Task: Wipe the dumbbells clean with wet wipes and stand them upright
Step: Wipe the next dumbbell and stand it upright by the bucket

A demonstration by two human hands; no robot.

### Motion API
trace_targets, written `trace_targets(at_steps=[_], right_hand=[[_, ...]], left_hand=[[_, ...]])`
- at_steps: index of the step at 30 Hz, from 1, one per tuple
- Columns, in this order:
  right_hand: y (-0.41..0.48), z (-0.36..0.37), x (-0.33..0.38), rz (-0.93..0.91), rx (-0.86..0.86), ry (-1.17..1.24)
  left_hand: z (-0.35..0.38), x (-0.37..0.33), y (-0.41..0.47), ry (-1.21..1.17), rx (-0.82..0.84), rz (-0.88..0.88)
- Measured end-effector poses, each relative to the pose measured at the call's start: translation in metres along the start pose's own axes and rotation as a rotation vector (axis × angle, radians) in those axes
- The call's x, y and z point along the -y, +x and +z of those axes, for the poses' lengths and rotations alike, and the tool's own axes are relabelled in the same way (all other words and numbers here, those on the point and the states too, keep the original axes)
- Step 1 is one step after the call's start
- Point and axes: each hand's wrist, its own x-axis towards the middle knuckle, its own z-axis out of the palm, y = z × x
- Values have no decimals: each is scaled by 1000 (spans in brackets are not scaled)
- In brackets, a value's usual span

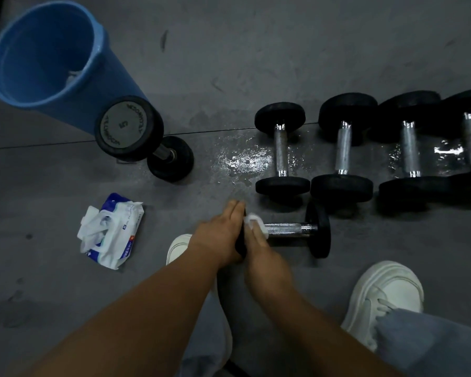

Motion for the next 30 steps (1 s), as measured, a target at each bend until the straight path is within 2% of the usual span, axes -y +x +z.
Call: trace_targets(at_steps=[4, 6, 8, 9, 10, 12, 14, 15, 17, 20, 25, 30], right_hand=[[18, -2, 2, -32, -24, -22], [-2, 2, -2, -52, -96, 124], [-23, 15, -4, -55, -237, 233], [-24, 26, -10, 44, -297, 341], [-19, 34, -13, 212, -328, 529], [5, 31, -6, 592, -243, 1191], [26, 26, -2, 795, -136, 1772], [29, 22, 0, 846, -112, 1916], [24, 12, 7, 849, -61, 2056], [22, 4, 9, 857, -3, 2129], [34, -9, 11, 895, 91, 1752], [39, -8, 28, 924, -87, 1649]], left_hand=[[0, -2, -1, 0, 8, -12], [1, -2, -2, -7, -4, -10], [1, 0, 0, 24, 7, -8], [1, 1, 1, 35, 26, -11], [1, 2, 2, 39, 37, -13], [2, 3, 1, 36, 38, -15], [3, 1, 0, 31, 27, -21], [4, 1, 1, 28, 15, -22], [4, 2, 3, 18, -10, -9], [5, 5, 5, 9, -13, -1], [6, 3, 4, -18, -24, 4], [4, 3, 5, 5, -10, -2]])
